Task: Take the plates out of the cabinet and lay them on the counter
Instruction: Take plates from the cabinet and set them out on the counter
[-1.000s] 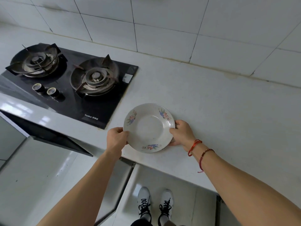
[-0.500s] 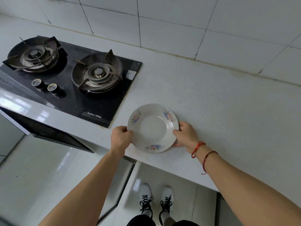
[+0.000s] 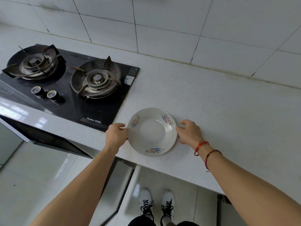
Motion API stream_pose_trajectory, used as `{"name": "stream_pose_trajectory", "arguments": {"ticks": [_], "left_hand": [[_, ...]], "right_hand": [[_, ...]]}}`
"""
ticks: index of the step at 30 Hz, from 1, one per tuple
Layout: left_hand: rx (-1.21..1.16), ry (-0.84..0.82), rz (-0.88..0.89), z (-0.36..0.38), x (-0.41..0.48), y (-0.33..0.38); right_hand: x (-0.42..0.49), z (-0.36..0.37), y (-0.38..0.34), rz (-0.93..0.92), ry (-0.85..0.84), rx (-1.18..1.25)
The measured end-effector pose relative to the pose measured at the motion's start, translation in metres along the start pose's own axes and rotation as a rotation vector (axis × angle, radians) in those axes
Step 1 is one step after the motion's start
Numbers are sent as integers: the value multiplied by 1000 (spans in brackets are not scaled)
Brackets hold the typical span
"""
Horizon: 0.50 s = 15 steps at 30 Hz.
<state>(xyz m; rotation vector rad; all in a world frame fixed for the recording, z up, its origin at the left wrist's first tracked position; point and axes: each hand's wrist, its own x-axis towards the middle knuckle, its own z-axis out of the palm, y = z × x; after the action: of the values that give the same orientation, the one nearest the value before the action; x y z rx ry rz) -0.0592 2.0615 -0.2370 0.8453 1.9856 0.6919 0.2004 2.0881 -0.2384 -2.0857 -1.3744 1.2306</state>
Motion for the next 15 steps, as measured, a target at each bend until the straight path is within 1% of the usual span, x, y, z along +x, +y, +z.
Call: {"name": "stream_pose_trajectory", "arguments": {"ticks": [3, 8, 15], "left_hand": [[44, 27, 19, -4, 2, 4], [82, 33, 23, -5, 1, 9], [62, 23, -3, -2, 3, 13]], "right_hand": [[1, -1, 0, -35, 29, -27], [0, 0, 0, -37, -7, -4], [1, 0, -1, -54, -4, -12]]}}
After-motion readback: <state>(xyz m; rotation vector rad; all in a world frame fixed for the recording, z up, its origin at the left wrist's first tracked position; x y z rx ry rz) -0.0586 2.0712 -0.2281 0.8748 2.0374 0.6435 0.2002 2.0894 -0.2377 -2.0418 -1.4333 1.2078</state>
